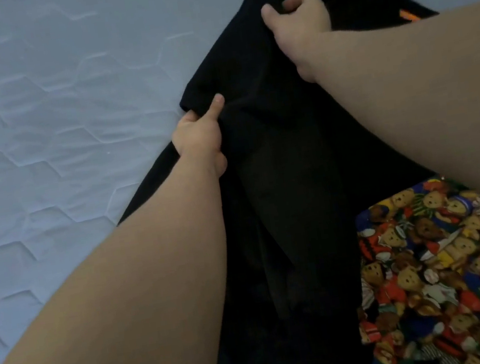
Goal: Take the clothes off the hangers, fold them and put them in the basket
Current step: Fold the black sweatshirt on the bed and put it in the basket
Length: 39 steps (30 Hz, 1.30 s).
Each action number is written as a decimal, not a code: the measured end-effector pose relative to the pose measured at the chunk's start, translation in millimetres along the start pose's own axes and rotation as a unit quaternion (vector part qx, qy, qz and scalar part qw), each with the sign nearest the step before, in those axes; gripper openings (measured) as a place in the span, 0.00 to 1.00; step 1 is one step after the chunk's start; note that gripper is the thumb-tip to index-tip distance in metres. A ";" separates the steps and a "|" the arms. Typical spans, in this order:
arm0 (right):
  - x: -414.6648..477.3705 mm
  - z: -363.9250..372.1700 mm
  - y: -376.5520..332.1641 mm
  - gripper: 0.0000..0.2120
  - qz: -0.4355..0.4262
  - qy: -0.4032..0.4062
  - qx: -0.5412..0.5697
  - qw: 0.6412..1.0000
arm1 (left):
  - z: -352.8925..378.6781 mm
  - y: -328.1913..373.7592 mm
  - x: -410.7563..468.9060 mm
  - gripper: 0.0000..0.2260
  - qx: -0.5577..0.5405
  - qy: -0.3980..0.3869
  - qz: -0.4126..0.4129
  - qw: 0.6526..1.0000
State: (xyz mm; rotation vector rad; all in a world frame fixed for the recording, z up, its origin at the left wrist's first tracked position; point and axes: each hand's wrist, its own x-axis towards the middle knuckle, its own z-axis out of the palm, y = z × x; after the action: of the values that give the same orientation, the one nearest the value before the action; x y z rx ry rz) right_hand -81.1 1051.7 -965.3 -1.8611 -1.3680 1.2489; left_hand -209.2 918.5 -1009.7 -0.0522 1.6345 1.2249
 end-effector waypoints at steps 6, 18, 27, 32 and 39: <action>-51.3 -23.0 1.9 0.21 -0.003 0.063 -0.007 0.998 | 4.0 14.6 -25.7 0.20 -0.079 -0.050 -0.053 0.994; -220.5 -94.1 69.6 0.20 0.176 -0.023 -0.113 0.978 | -28.5 -9.4 -151.5 0.26 0.164 -0.067 -0.121 0.977; -305.6 -103.8 113.8 0.25 0.334 -0.149 -0.115 0.924 | -46.2 -43.1 -214.0 0.22 0.256 -0.043 -0.163 0.952; -317.1 -119.1 99.5 0.23 0.293 -0.048 -0.103 0.949 | -36.3 -39.5 -234.0 0.20 0.438 -0.130 -0.059 0.887; -325.9 -151.9 117.0 0.22 0.243 0.042 -0.231 0.941 | -57.5 -58.1 -224.2 0.28 0.680 -0.228 0.034 0.696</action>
State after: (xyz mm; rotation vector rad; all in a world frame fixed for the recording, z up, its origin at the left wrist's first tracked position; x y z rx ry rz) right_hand 84.4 725.1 -870.9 -2.6710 -1.2729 1.1057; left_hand -114.4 736.4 -888.2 1.1516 1.6924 -0.2050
